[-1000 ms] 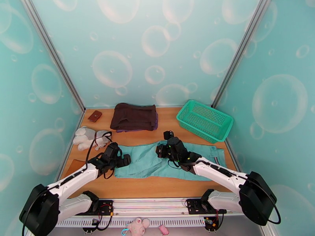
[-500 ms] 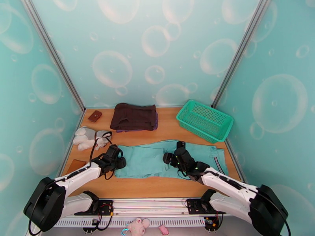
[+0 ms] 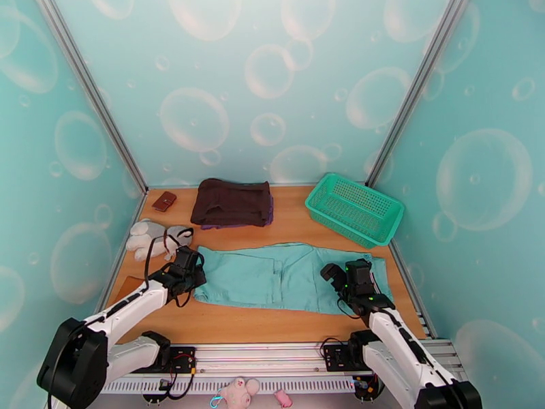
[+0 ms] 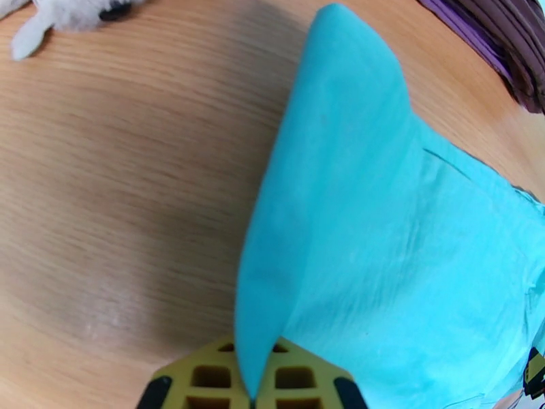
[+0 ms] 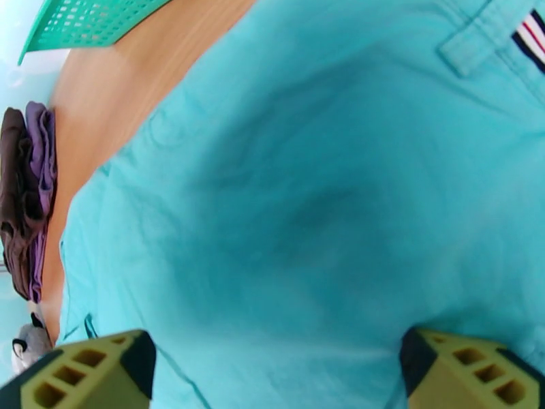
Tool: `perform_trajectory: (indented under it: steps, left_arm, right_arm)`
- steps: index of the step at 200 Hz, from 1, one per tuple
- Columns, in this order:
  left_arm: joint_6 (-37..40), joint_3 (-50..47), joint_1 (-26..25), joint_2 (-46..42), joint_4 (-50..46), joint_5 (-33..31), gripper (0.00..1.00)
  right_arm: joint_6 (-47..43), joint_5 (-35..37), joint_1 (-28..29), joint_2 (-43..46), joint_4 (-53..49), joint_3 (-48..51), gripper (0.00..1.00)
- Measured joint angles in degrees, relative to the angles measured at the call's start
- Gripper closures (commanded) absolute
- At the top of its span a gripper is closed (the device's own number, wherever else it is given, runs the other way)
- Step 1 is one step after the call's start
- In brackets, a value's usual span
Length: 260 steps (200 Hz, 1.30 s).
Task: Fold and stack the trousers
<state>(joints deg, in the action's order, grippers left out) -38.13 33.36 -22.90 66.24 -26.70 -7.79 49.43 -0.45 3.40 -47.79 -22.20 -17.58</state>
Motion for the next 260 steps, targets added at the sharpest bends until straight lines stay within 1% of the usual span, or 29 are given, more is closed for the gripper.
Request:
perform_trajectory:
  steps: [22,36,48,62,95,115,149,169,186,205,217,235,260]
  left_arm:
    - [1.2,6.4,-0.1,-2.2,-4.9,-0.2,1.0]
    - [2.7,11.0,-0.3,-2.4,-7.7,-1.3,1.0]
    - [4.0,14.1,-0.4,-2.3,-9.4,-2.2,1.0]
    - [5.2,17.3,-0.4,-1.9,-11.7,-2.9,1.0]
    - [7.9,24.0,0.1,-1.5,-18.4,-6.1,1.0]
    - [9.8,30.4,1.3,-1.5,-23.6,-10.0,1.0]
    - [12.1,43.3,2.0,-0.8,-30.9,-18.4,1.0]
    - [13.2,48.0,2.0,0.8,-33.7,-22.4,1.0]
    - [14.1,50.1,1.7,3.2,-35.2,-24.3,1.0]
    - [14.4,51.3,-1.4,6.5,-36.3,-25.2,1.0]
    - [14.3,51.5,-5.7,8.6,-36.4,-25.2,1.0]
    - [13.2,51.7,-13.4,12.1,-36.0,-24.2,1.0]
    - [9.4,51.8,-20.9,17.2,-34.6,-21.7,1.0]
  right_arm:
    - [-1.4,0.1,-1.5,-1.0,-0.8,-1.4,0.01]
    - [-2.3,1.3,-1.0,0.3,-2.2,-2.4,0.01]
    - [-3.0,3.4,1.4,2.0,-3.9,-4.1,0.01]
    - [-3.7,5.5,5.7,3.1,-5.5,-7.8,0.01]
    - [-4.8,7.5,14.4,1.2,-5.9,-17.3,0.01]
    - [-5.4,7.3,17.4,-0.4,-4.7,-19.4,0.01]
    - [-6.9,4.7,19.3,-3.5,-2.5,-19.5,0.01]
    - [-8.4,2.1,20.0,-6.1,-0.4,-19.6,0.01]
    - [-9.3,0.5,20.1,-8.2,0.5,-19.6,0.01]
    - [-10.1,-0.9,19.9,-8.9,2.0,-19.5,0.01]
    - [-10.6,-2.4,19.1,-8.9,3.6,-19.3,0.01]
    - [-11.2,-4.5,17.0,-8.7,5.9,-18.2,0.01]
    - [-11.9,-7.0,14.6,-8.2,7.3,-16.3,0.01]
